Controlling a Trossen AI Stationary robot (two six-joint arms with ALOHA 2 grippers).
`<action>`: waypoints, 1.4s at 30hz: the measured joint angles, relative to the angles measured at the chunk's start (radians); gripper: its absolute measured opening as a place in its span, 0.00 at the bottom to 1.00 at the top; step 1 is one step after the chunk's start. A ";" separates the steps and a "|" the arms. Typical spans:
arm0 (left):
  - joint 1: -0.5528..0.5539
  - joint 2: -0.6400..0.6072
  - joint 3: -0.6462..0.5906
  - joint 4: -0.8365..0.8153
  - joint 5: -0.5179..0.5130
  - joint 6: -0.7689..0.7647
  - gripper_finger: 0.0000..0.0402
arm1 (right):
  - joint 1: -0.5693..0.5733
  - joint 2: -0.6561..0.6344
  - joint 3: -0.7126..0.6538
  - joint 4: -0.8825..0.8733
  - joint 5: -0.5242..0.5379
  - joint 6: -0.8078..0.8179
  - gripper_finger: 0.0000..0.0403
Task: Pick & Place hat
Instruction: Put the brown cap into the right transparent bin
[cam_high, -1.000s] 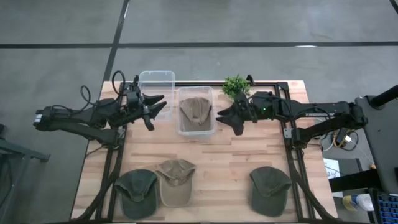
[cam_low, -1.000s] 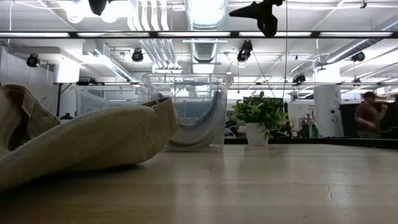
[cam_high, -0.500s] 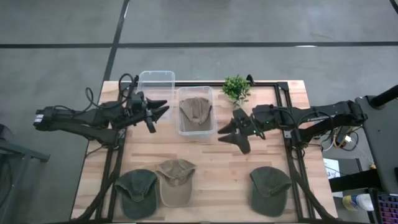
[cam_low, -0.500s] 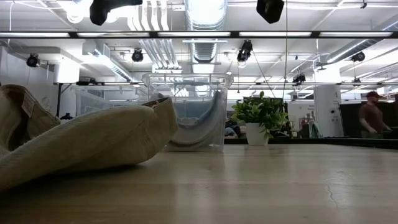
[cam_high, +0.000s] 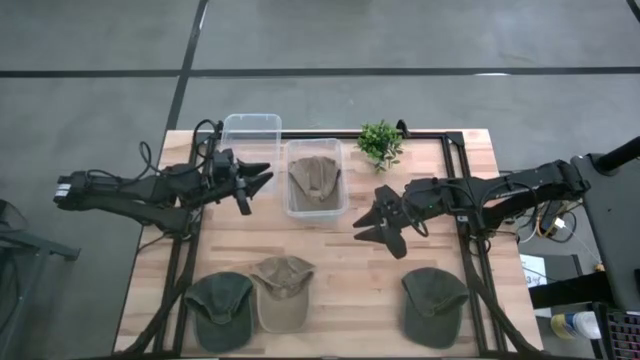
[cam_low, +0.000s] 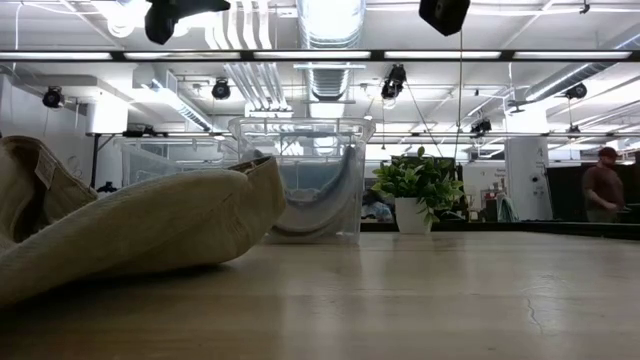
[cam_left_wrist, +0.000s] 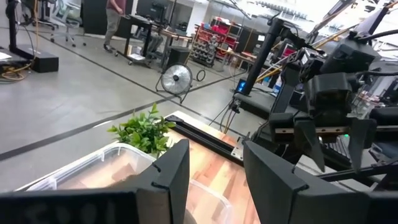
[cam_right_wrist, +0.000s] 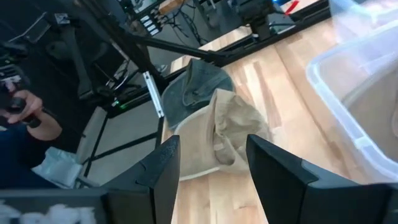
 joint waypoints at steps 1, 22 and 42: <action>0.000 0.000 -0.004 0.000 0.000 0.000 0.36 | 0.003 0.000 0.000 0.000 0.000 0.000 0.44; -0.001 0.002 -0.023 0.004 0.062 -0.043 0.36 | 0.057 0.001 -0.005 -0.004 0.002 -0.004 0.44; 0.000 0.004 -0.023 0.008 0.078 -0.004 0.36 | 0.072 0.002 -0.006 -0.057 0.001 -0.035 0.44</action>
